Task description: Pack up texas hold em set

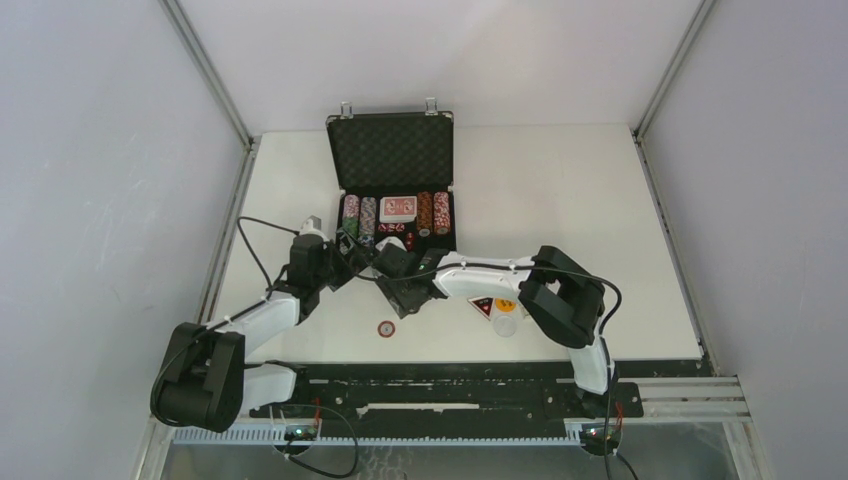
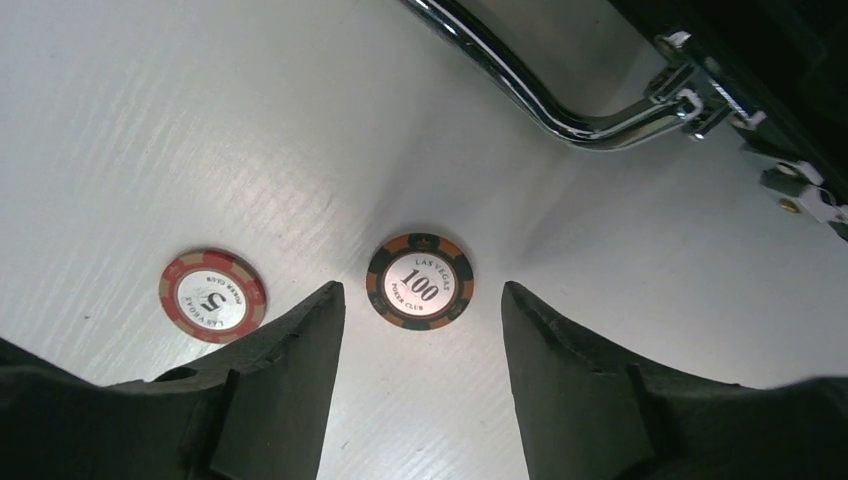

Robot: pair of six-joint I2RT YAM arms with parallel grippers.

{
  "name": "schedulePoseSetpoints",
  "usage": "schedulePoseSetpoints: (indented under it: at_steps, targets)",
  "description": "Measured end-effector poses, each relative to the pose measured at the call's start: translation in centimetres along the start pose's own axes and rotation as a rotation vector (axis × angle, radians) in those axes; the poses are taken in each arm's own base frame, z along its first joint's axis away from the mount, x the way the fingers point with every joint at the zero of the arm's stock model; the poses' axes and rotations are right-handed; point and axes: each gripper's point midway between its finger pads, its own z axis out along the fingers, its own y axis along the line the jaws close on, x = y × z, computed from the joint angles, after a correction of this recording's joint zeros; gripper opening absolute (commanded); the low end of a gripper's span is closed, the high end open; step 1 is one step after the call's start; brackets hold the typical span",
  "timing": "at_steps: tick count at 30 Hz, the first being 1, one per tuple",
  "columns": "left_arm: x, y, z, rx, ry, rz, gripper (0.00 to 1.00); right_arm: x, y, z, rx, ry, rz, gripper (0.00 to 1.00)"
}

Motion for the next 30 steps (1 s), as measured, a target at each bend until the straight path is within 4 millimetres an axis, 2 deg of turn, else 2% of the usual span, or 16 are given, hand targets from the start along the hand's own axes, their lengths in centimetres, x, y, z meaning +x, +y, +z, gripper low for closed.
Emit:
schedulePoseSetpoints:
  at_steps: [5, 17, 30]
  targets:
    - [0.0, 0.0, 0.0, 0.000, 0.000, 0.000, 0.91, 0.7, 0.2, 1.2, -0.002, 0.026, -0.002, 0.63]
    - [0.2, 0.0, 0.0, 0.002, 0.009, -0.001, 0.91, 0.6, 0.3, 1.3, 0.002, 0.017, -0.004, 0.45]
    - [0.3, -0.1, 0.0, 0.007, 0.013, -0.001, 0.91, 0.1, 0.0, 0.8, 0.018, -0.005, -0.004, 0.45]
